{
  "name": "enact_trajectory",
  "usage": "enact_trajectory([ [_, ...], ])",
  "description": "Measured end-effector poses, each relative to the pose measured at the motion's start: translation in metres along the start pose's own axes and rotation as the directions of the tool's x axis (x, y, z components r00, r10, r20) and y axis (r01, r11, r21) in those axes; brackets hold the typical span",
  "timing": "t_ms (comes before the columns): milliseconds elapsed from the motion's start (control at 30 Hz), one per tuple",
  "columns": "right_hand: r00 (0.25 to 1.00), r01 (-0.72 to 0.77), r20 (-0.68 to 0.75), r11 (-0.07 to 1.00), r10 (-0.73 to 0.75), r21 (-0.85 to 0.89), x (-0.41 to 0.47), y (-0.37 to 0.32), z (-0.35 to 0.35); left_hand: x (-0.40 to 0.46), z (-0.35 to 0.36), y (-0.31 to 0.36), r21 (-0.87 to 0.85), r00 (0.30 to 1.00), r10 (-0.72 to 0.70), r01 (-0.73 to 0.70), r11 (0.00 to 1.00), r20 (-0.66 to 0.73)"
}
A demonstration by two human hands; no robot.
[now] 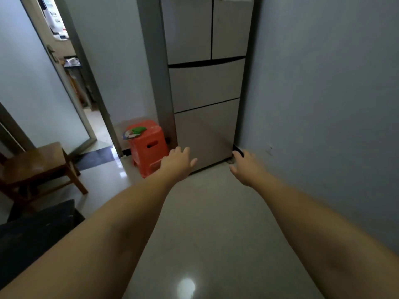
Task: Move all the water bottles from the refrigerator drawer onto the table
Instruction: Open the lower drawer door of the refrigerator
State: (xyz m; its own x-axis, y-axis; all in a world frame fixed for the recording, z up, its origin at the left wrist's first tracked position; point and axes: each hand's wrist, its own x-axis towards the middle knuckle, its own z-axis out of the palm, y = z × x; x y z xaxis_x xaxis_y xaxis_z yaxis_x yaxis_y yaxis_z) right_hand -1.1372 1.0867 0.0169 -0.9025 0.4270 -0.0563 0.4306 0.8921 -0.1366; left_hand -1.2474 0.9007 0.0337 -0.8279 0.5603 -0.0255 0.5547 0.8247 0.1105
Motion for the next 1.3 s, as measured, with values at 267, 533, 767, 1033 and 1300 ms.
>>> enact_trajectory([
  [267, 0.998, 0.054, 0.045, 0.995, -0.05, -0.08, 0.138, -0.007, -0.001, 0.124, 0.012, -0.031, -0.023, 0.997, -0.067, 0.067, 0.997, 0.034],
  [533, 0.991, 0.13, 0.04, 0.983, -0.126, -0.133, 0.325, 0.004, -0.03, 0.3, -0.01, -0.053, -0.035, 0.987, -0.153, 0.152, 0.988, -0.039],
  [767, 0.982, 0.189, 0.048, 0.966, -0.184, -0.176, 0.458, -0.001, -0.056, 0.414, -0.022, -0.057, -0.088, 0.979, -0.189, 0.182, 0.979, -0.076],
  [1033, 0.966, 0.258, 0.05, 0.952, -0.254, -0.163, 0.593, -0.046, -0.053, 0.535, -0.02, -0.117, -0.138, 0.963, -0.266, 0.258, 0.956, -0.042],
  [1300, 0.972, 0.226, -0.023, 0.961, -0.232, -0.156, 0.731, -0.093, -0.077, 0.674, -0.045, -0.181, -0.202, 0.962, -0.27, 0.259, 0.945, -0.031],
])
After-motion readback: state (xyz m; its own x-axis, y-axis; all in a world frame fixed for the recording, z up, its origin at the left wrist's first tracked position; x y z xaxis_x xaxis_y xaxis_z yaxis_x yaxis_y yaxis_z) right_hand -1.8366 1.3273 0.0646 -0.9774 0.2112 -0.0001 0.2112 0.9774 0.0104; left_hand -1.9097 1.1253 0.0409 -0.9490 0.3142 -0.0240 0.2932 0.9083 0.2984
